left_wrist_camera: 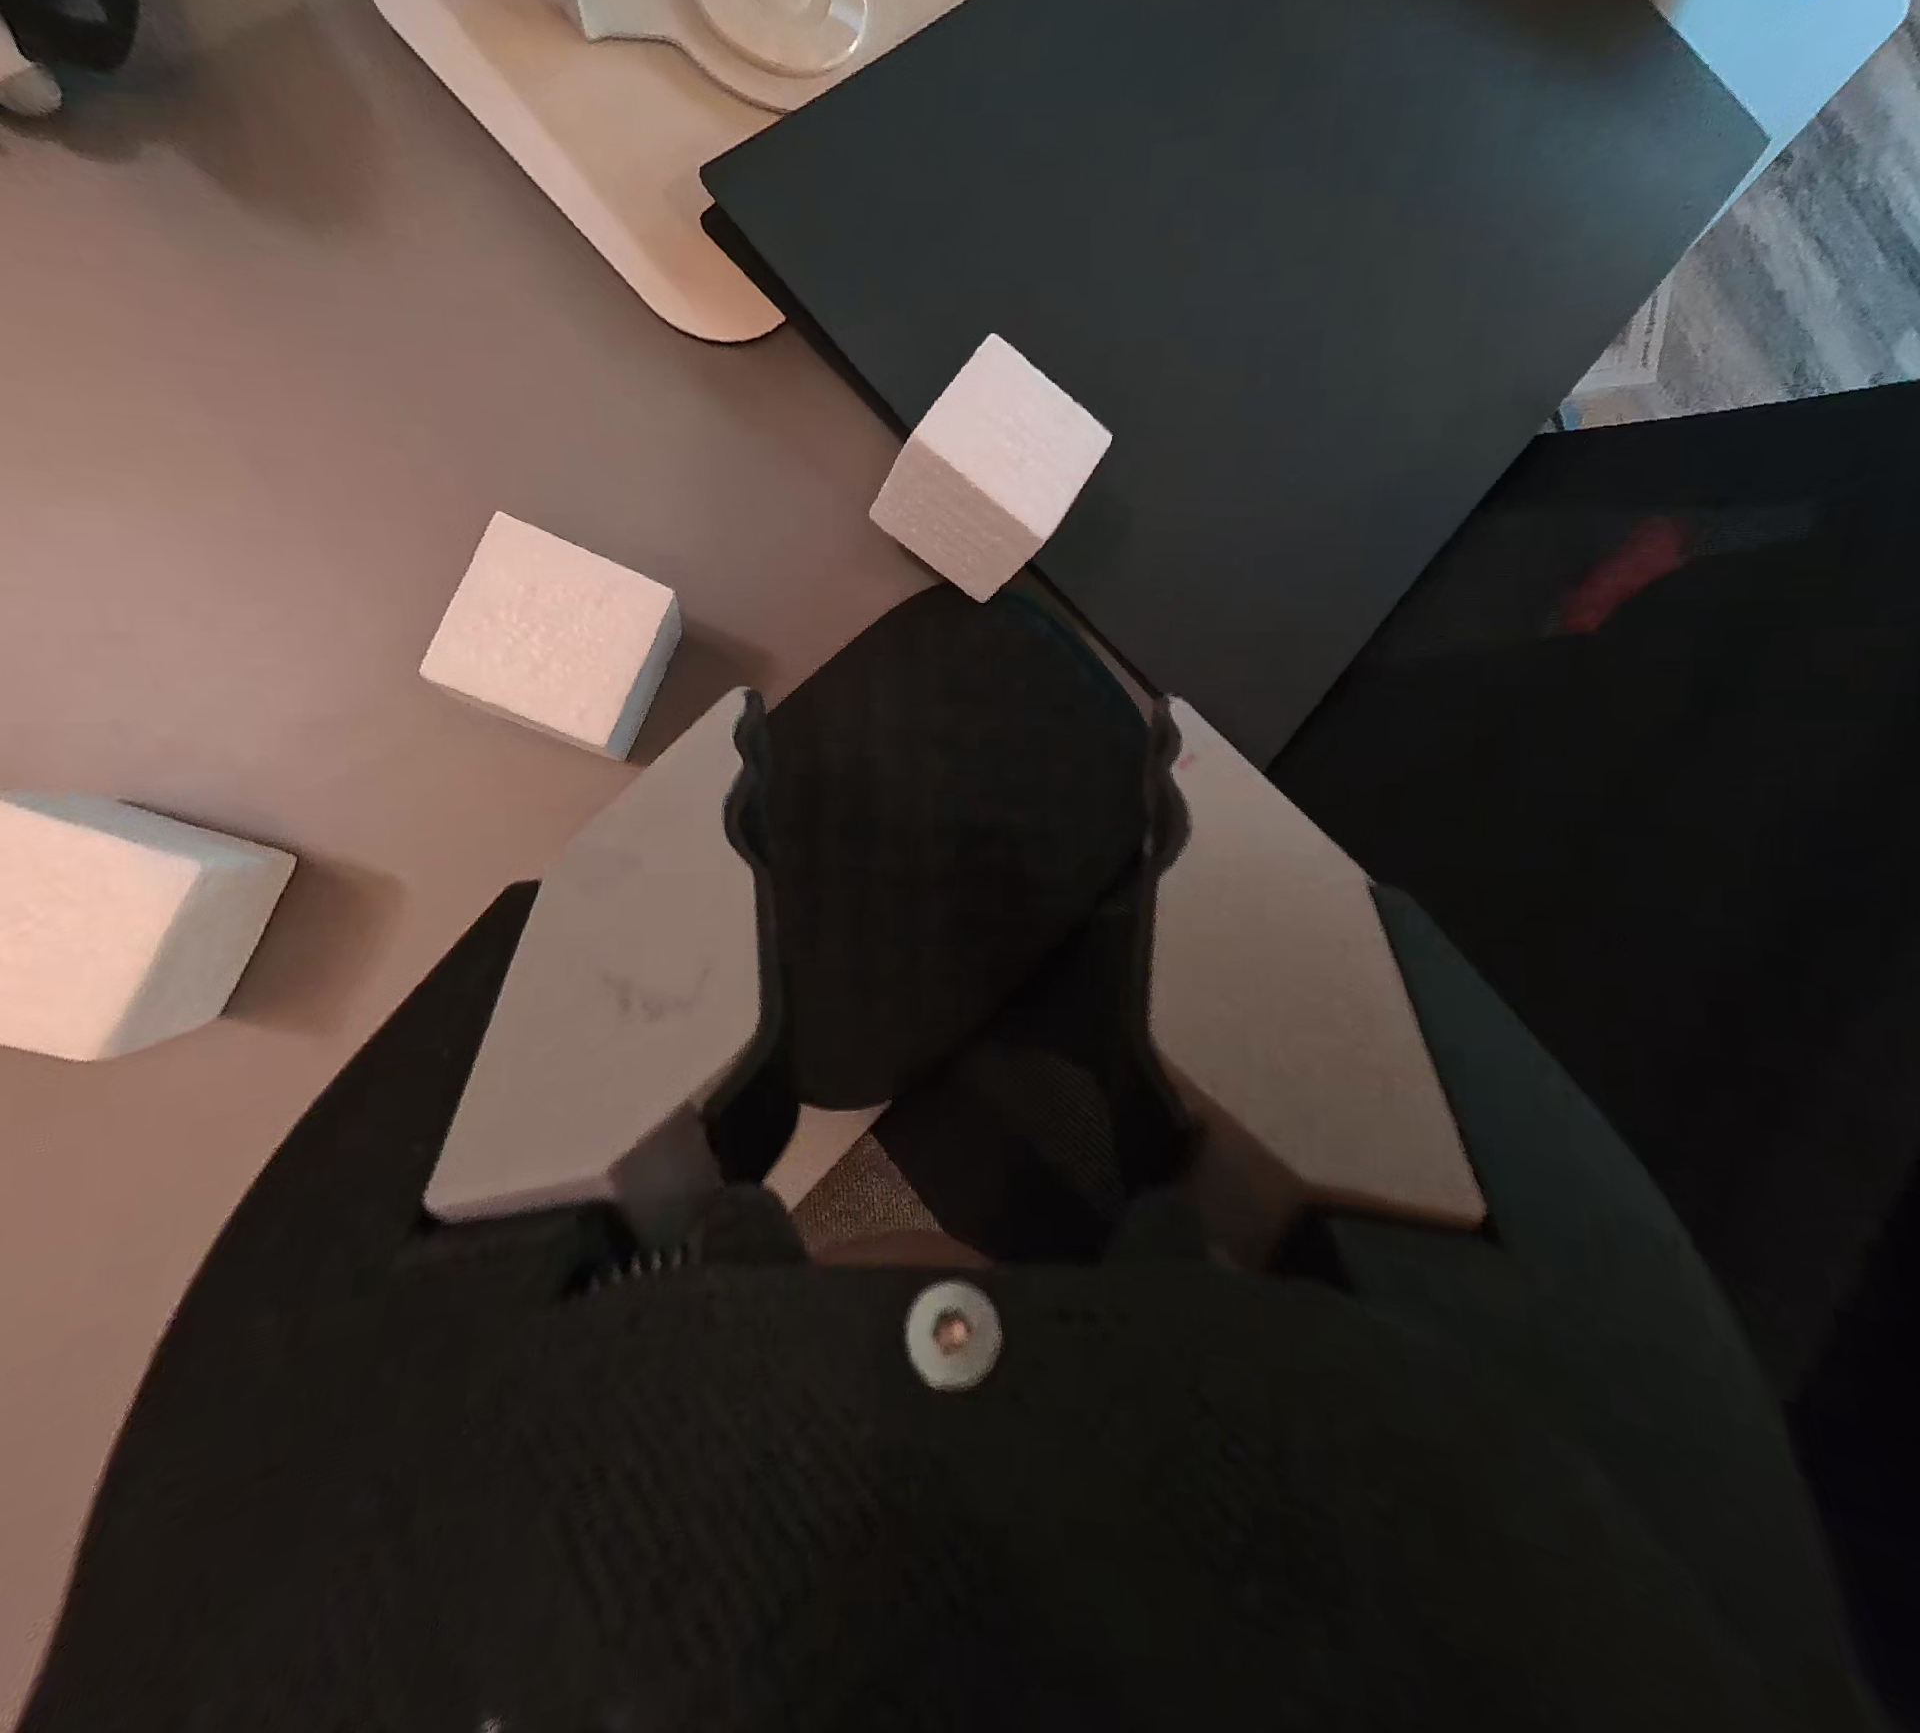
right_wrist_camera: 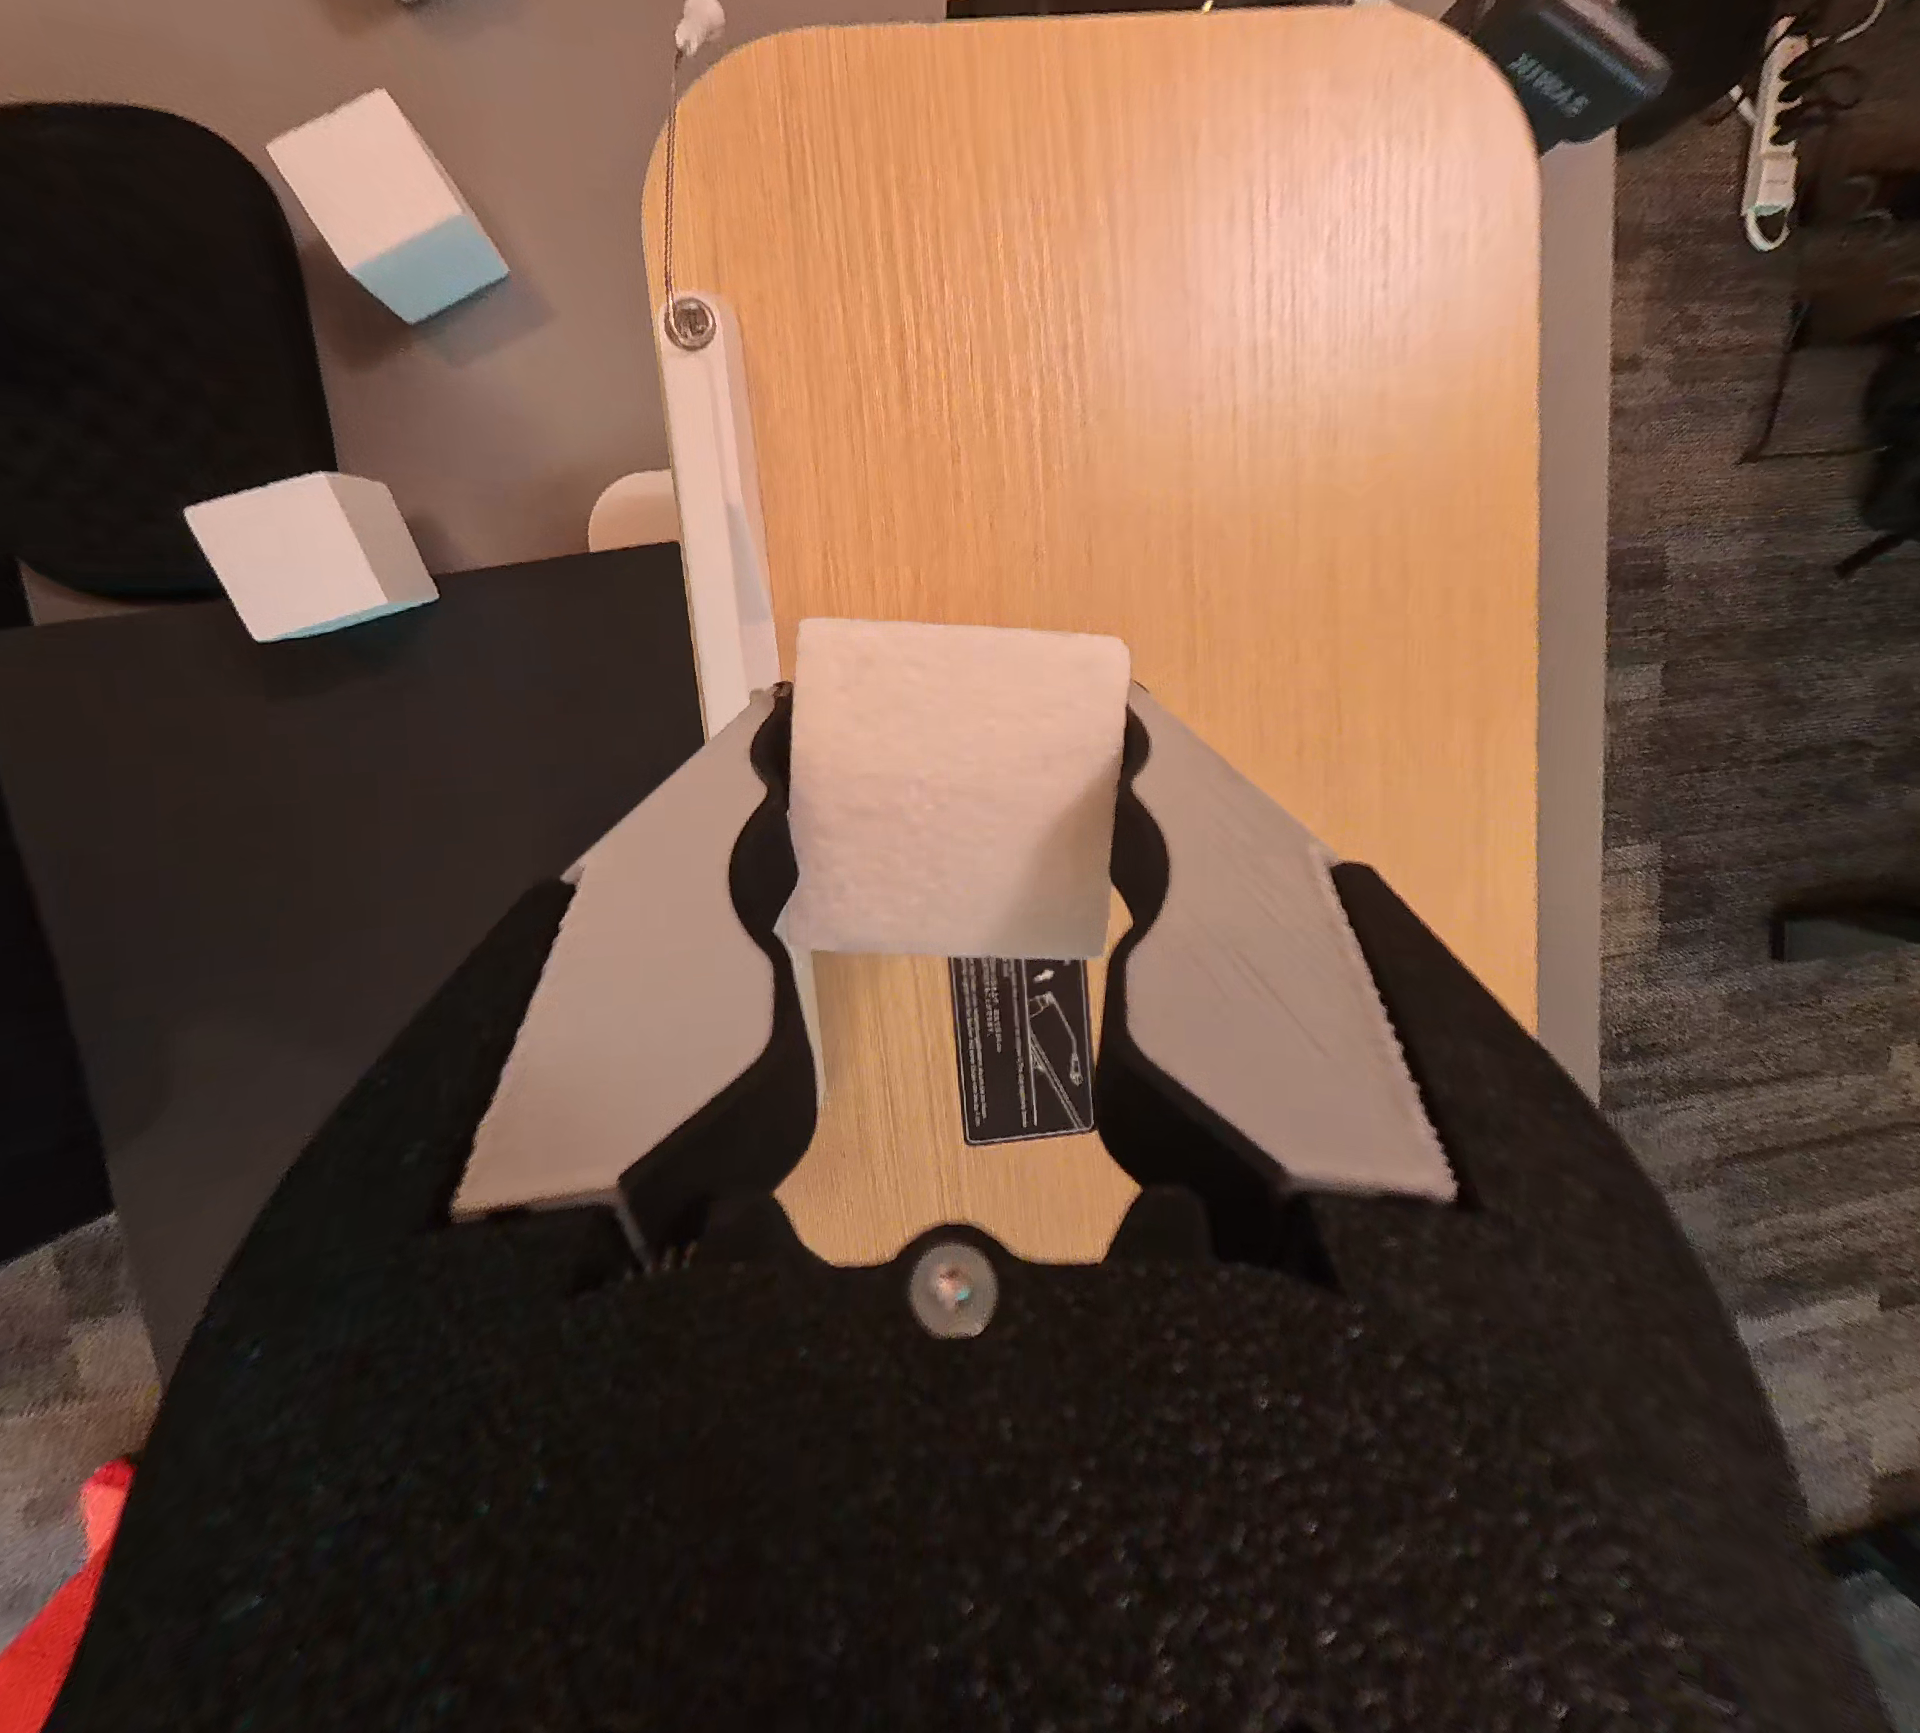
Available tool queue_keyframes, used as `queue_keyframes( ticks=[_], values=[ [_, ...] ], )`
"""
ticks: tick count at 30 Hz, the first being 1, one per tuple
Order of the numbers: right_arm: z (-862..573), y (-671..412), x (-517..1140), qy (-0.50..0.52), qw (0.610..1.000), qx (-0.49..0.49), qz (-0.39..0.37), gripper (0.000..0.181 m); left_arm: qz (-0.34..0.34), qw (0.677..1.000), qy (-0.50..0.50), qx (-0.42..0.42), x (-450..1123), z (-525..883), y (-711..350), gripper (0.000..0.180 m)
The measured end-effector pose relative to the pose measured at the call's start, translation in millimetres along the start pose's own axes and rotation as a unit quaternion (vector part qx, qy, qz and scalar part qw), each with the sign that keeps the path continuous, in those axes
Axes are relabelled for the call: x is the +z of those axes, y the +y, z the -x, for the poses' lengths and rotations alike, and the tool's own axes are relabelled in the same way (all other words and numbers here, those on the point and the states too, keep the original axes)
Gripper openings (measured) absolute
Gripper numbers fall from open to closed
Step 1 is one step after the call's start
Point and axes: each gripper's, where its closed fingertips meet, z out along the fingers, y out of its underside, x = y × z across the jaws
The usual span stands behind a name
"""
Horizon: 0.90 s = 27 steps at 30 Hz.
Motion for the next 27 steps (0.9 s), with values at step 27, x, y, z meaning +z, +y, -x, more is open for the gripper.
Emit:
queue_keyframes(
  ticks=[27],
  values=[
    [150.3,82.4,-125.9,0.094,0.959,0.175,-0.201,0.071,0.259,0.933,-0.047,0.245,74.4,112.2,38.9,0.055]
  ],
)
